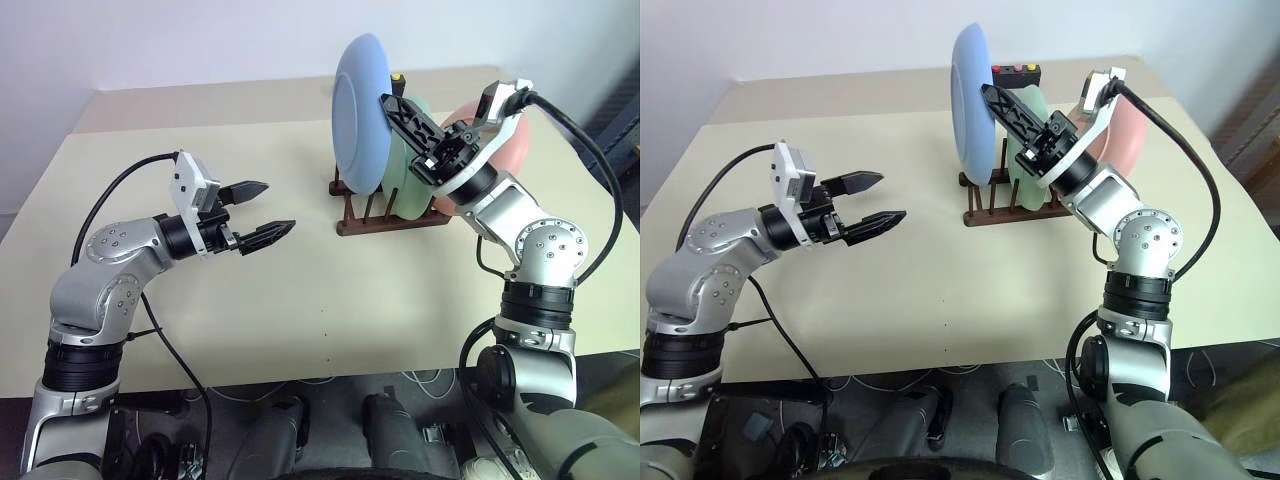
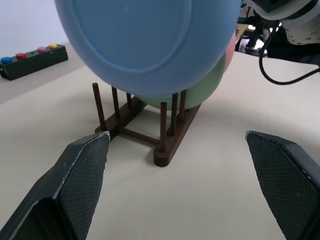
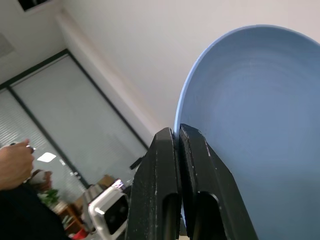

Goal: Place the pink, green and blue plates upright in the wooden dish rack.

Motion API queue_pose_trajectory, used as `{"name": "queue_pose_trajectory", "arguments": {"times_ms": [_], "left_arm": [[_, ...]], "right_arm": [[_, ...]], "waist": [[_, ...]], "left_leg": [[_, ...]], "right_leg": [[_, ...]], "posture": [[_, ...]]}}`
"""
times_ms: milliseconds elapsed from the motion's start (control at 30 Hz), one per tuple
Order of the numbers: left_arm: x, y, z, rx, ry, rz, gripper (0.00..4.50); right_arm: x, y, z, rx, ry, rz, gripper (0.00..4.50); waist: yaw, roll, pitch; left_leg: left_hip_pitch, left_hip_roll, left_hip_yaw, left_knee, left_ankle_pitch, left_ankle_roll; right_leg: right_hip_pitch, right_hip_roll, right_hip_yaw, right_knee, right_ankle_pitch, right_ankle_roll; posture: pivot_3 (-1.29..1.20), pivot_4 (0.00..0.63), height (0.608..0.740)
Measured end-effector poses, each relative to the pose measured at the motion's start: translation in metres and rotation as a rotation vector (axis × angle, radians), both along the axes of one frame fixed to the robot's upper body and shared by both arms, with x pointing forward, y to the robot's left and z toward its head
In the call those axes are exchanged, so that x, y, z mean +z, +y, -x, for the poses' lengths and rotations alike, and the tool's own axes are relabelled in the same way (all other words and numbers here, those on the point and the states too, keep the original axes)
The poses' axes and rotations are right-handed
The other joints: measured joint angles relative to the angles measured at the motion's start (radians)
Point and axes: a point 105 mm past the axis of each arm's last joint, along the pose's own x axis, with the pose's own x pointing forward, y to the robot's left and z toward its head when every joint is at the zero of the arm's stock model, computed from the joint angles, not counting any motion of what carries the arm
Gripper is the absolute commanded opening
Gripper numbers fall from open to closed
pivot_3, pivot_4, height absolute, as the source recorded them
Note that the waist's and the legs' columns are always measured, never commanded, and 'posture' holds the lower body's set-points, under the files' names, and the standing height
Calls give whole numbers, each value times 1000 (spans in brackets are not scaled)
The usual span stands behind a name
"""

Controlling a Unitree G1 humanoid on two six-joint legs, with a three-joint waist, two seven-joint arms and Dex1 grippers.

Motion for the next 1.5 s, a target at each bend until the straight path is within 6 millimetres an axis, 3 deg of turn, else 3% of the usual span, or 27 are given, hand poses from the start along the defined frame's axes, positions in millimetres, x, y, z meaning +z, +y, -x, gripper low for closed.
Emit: {"name": "queue_pose_trajectory", "arguments": {"times_ms": [400,867,1000,1200,1367,1500], "left_arm": [[1,0,0,-4,2,12,4500],[2,0,1,-3,2,12,4500],[2,0,1,-4,2,12,4500],[2,0,1,-4,2,12,4500],[2,0,1,-5,1,12,4500],[3,-1,0,-8,-3,13,4500]], "right_arm": [[-10,-4,-10,-55,30,13,60],[-35,0,-15,-93,80,97,60],[-38,0,-19,-131,67,119,1362],[-36,-1,-18,-135,41,123,4456],[-28,1,-12,-134,-13,141,4456],[-5,4,-6,-135,-102,159,4456]], "waist": [[1,0,0],[1,0,0],[1,0,0],[0,0,0],[1,0,0],[0,0,0]], "left_leg": [[0,0,0,0,0,0],[0,0,0,0,0,0],[0,0,0,0,0,0],[0,0,0,0,0,0],[0,0,0,0,0,0],[0,0,0,0,0,0]], "right_leg": [[0,0,0,0,0,0],[0,0,0,0,0,0],[0,0,0,0,0,0],[0,0,0,0,0,0],[0,0,0,0,0,0],[0,0,0,0,0,0]], "posture": [[0,150,740],[0,150,740],[0,150,740],[0,150,740],[0,150,740],[0,150,740]]}}
